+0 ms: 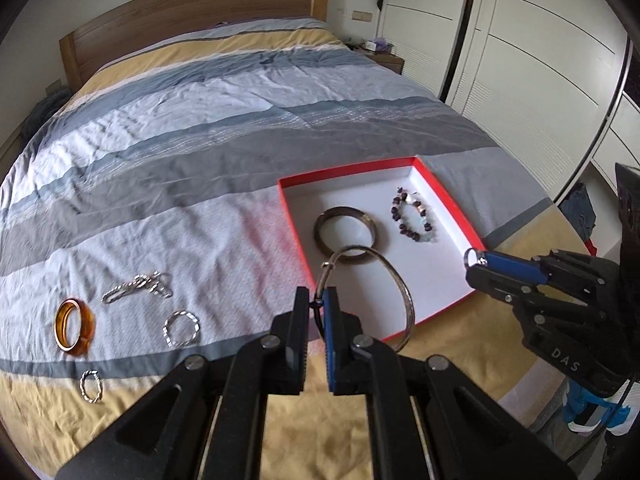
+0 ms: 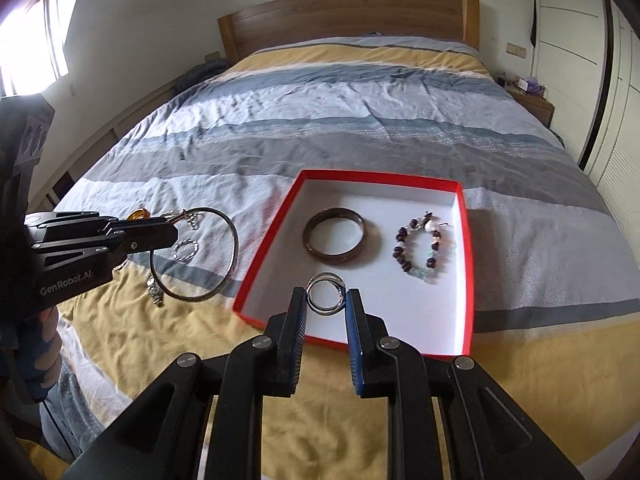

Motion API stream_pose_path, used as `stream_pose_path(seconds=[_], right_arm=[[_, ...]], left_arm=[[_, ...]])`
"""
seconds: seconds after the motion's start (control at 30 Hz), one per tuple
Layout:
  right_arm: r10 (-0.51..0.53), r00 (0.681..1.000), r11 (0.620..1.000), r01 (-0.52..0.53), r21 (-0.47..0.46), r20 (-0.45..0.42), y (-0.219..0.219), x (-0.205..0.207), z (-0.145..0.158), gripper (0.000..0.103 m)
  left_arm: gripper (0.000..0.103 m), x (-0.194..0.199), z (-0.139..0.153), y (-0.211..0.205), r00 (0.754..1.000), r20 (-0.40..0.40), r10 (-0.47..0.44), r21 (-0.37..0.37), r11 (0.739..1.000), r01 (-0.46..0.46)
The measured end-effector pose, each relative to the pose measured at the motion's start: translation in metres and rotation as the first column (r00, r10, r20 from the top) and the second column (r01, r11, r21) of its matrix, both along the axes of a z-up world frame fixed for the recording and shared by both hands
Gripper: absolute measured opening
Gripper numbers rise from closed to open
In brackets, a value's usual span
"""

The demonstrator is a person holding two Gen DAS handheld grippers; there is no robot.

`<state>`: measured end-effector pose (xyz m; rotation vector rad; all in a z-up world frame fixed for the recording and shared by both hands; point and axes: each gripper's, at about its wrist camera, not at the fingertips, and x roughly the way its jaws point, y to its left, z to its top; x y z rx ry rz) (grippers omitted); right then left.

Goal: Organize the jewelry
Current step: 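Carry both into the red box, release the ring onto the beaded bracelet and the bangle beside the brown bangle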

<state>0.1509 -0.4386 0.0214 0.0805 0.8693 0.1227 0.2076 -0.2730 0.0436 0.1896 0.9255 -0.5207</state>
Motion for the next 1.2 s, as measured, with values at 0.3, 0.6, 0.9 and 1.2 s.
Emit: stream_pose_path(seconds=[0.3,0.6,0.9,1.2], right_arm=[[-0.053,0.998,0.999,0.053,-0.002,-0.026,-0.045,0.062,-0.024,0.019],[-0.063,0.994,0.998,0.063,-0.01,-0.092,-0.062,0.103,-0.059,0.019],[-0.078,0.988,0.997,0.076,-0.025,-0.13,-0.066,0.116,-0.078,0.019],[-0.08,0.985,0.996,0.072,-0.053,-0.153,-0.065,0.119,-0.085,0.021]], left_arm=[[0.006,0.033,-0.048,-0.058,0.997,-0.055,-0.049,0.047,0.998,0.051],[0.006,0.06,-0.082,-0.07,0.995,-0.099,-0.026,0.069,0.997,0.033],[0.006,0.063,-0.094,-0.072,0.993,-0.116,-0.024,0.065,0.997,0.032],[0.006,0.061,-0.1,-0.073,0.994,-0.109,-0.023,0.063,0.998,0.03]])
